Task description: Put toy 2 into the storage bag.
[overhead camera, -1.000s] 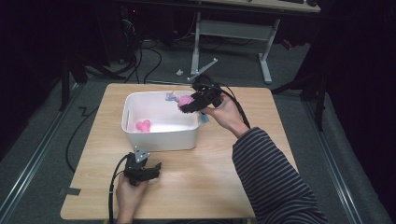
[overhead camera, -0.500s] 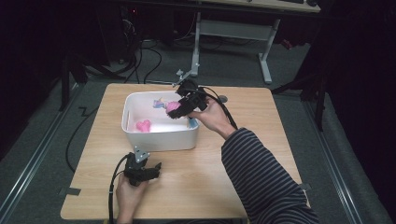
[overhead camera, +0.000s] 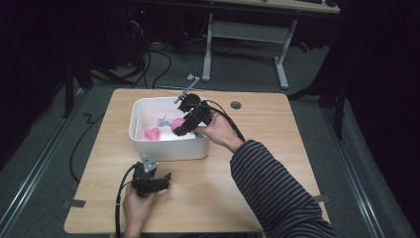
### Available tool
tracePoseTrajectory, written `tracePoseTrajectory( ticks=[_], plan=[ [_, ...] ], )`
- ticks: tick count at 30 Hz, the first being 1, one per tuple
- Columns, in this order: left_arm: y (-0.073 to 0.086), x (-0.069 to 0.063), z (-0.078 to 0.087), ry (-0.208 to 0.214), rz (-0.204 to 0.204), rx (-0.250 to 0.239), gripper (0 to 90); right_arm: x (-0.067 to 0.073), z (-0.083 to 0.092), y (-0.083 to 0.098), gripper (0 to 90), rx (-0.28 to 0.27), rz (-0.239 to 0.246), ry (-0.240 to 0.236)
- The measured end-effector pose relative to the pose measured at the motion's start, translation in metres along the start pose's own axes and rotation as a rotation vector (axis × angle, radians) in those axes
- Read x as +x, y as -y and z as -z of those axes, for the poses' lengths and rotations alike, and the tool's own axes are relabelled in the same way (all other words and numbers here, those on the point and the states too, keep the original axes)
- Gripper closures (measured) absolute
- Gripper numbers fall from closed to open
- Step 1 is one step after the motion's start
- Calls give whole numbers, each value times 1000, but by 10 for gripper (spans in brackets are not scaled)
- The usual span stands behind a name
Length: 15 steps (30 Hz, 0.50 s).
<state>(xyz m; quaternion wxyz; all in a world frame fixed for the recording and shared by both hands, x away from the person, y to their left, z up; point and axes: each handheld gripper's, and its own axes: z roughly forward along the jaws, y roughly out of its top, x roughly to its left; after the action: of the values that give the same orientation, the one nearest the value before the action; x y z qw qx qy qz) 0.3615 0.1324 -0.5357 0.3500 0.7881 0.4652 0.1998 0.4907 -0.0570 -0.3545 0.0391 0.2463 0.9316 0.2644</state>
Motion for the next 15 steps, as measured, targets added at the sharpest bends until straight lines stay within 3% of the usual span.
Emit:
tracePoseTrajectory(
  ticks=[15],
  plan=[
    [0, 0, 0, 1, 2, -1, 241, 3, -7, 4, 330, 20, 5, -19]
  ],
)
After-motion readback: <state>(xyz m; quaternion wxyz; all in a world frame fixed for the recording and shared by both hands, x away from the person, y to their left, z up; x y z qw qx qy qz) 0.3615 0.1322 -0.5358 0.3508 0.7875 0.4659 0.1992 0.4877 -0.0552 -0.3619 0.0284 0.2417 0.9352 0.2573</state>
